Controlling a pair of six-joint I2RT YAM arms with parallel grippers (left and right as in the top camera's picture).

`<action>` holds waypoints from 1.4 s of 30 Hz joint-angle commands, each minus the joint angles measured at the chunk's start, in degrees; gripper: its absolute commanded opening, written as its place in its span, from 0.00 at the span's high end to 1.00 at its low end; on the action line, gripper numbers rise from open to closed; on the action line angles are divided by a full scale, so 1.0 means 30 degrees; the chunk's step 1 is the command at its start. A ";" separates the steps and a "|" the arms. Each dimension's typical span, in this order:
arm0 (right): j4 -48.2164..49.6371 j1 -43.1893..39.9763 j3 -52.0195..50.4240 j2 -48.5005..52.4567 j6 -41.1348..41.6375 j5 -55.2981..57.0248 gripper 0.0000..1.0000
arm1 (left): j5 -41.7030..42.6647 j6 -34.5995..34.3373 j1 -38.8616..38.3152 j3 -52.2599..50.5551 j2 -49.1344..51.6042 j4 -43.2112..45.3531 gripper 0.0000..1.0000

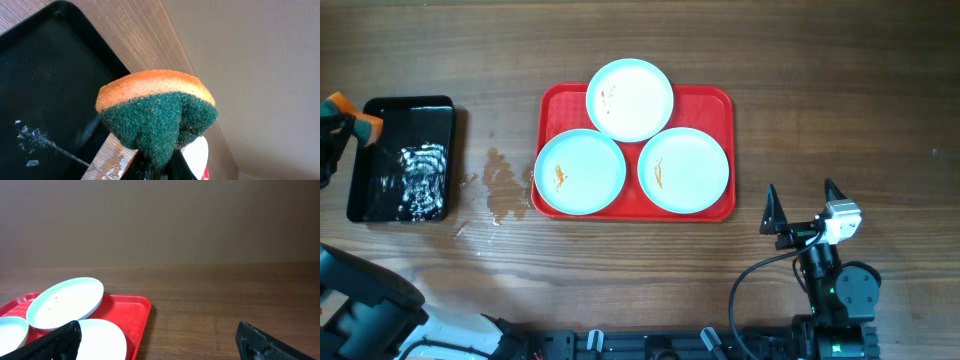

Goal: Clean dirty plates on tray and stack at the side

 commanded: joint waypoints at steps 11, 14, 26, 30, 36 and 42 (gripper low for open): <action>0.0095 -0.0102 -0.0022 -0.0117 -0.0342 0.0262 0.00 | -0.1749 0.2426 -0.0015 0.0299 0.1049 -0.0153 0.96; 0.0102 -0.0102 -0.0022 -0.0117 -0.0350 0.0262 0.00 | -0.3993 0.2616 -0.0335 0.0299 0.1668 -0.0153 0.96; 0.0095 -0.0102 -0.0022 -0.0117 -0.0350 0.0262 0.00 | -0.9282 0.6812 -0.4932 0.0299 0.4612 0.2149 0.96; 0.0102 -0.0102 -0.0022 -0.0117 -0.0342 0.0262 0.00 | -1.1570 0.6921 -0.5523 0.0299 0.5588 0.2317 0.96; 0.0102 -0.0102 -0.0022 -0.0117 -0.0342 0.0262 0.00 | -1.1366 0.7366 -0.5792 0.0299 0.6477 0.2149 0.96; 0.0102 -0.0102 -0.0022 -0.0117 -0.0350 0.0262 0.00 | -1.0732 0.7949 -0.7293 0.0299 0.6492 0.2171 0.96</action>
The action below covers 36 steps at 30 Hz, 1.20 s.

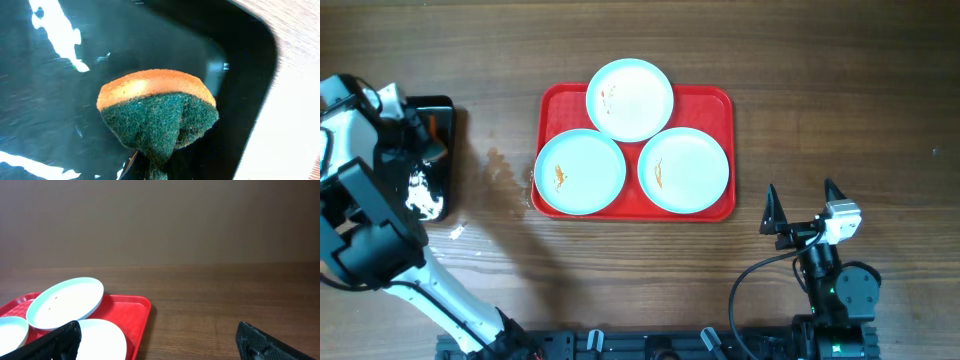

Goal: Clean dirty plates on tray and stack at the side

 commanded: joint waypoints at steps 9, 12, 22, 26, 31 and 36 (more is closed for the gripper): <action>0.0095 -0.0102 -0.0022 -0.0117 -0.0342 0.0270 0.01 | 0.1158 0.0867 -0.0831 0.0306 0.0219 -0.0794 0.96; 0.0095 -0.0102 -0.0022 -0.0117 -0.0335 0.0270 0.00 | 0.1865 0.0867 -0.0831 0.0306 0.0219 -0.1151 0.96; 0.0087 -0.0102 -0.0022 -0.0117 -0.0335 0.0270 0.00 | 0.3796 -0.1668 -0.0831 0.0306 0.0219 -0.0386 0.96; 0.0087 -0.0102 -0.0022 -0.0117 -0.0335 0.0270 0.00 | 0.4401 -0.1668 -0.1100 0.0306 0.0219 -0.0342 0.96; 0.0095 -0.0102 -0.0022 -0.0117 -0.0335 0.0270 0.00 | 0.4386 -0.1668 -0.2222 0.0306 0.0219 -0.0095 0.96; 0.0087 -0.0102 -0.0022 -0.0117 -0.0342 0.0270 0.00 | 0.4306 -0.1668 -0.2339 0.0306 0.0219 0.0102 0.96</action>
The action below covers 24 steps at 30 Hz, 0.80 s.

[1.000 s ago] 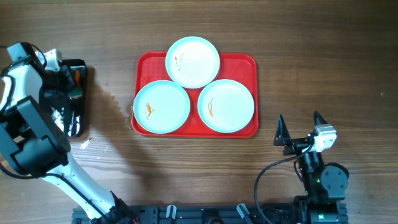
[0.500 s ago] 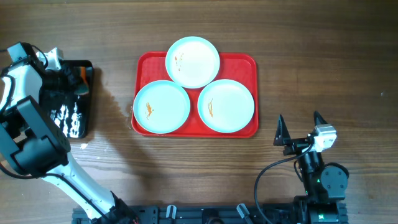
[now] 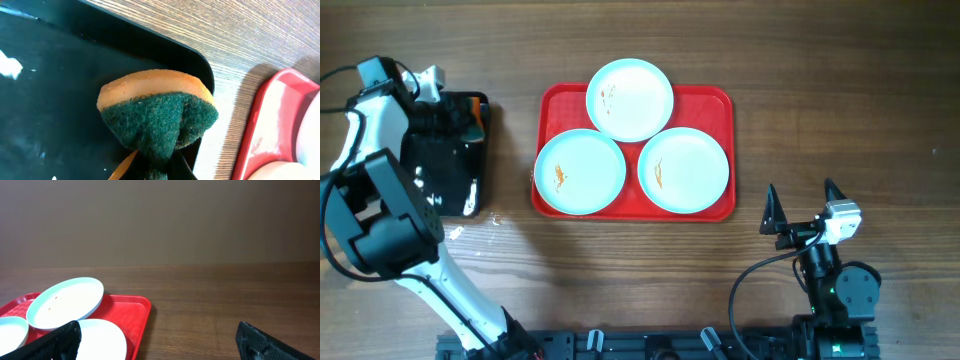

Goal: Clean dirty plates on tray and stack at the side

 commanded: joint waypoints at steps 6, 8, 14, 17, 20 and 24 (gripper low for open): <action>0.0095 -0.0102 -0.0022 -0.0117 -0.0342 0.0262 0.00 | 0.0648 -0.0277 0.0954 0.0313 -0.0372 -0.0095 0.96; 0.0095 -0.0102 -0.0022 -0.0117 -0.0342 0.0262 0.00 | 0.0648 -0.0277 0.1362 0.0313 -0.1523 -0.0175 0.96; 0.0102 -0.0102 -0.0022 -0.0117 -0.0350 0.0262 0.00 | 0.0656 -0.0277 0.2251 0.0313 -0.3949 -0.2135 0.96; 0.0102 -0.0102 -0.0022 -0.0117 -0.0350 0.0262 0.00 | 0.0648 -0.0277 0.2492 0.0313 -0.5151 -0.3351 0.96; 0.0095 -0.0102 -0.0022 -0.0117 -0.0350 0.0262 0.00 | 0.0648 -0.0277 0.2499 0.0313 -0.6178 -0.3832 0.96; 0.0095 -0.0102 -0.0022 -0.0117 -0.0350 0.0262 0.00 | -0.0772 -0.0277 0.2484 0.0306 -0.7293 -0.4532 0.96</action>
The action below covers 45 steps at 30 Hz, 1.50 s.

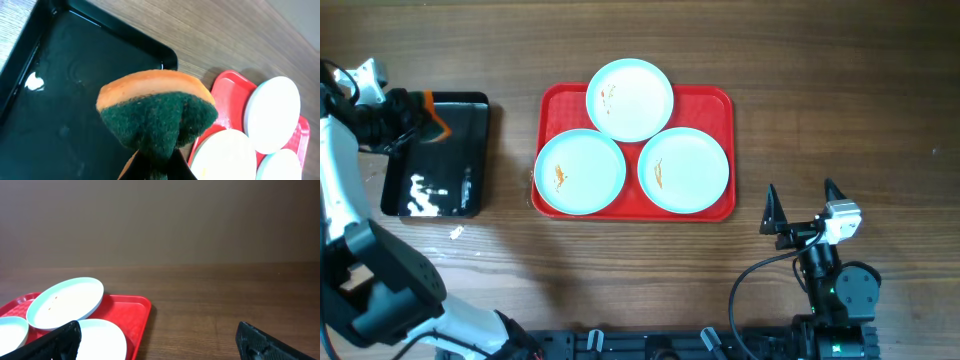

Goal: Clean dirty plates on tray and stack at the side

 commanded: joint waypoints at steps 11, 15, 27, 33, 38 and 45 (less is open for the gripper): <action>0.0095 -0.0102 -0.0022 -0.0117 -0.0350 0.0270 0.00 | -0.7417 -0.1326 0.0044 -0.3716 -0.0882 0.2251 0.96; 0.0102 -0.0102 -0.0022 -0.0117 -0.0342 0.0270 0.00 | -0.3351 -0.1326 0.0044 -0.3716 -0.2353 0.2652 0.96; 0.0095 -0.0102 -0.0022 -0.0117 -0.0357 0.0270 0.00 | 0.7810 -0.1851 0.2106 -0.3716 -0.3891 0.3563 0.96; 0.0095 -0.0102 -0.0022 -0.0117 -0.0335 0.0270 0.00 | 1.1023 -0.3701 0.3956 -0.3716 -0.3883 0.4058 0.96; 0.0102 -0.0102 -0.0022 -0.0117 -0.0350 0.0270 0.00 | 1.1686 -0.3759 0.3963 -0.3716 -0.3883 0.4058 0.96; 0.0095 -0.0102 -0.0022 -0.0117 -0.0350 0.0270 0.00 | 1.1679 -0.3745 0.3963 -0.3716 -0.3883 0.4073 0.96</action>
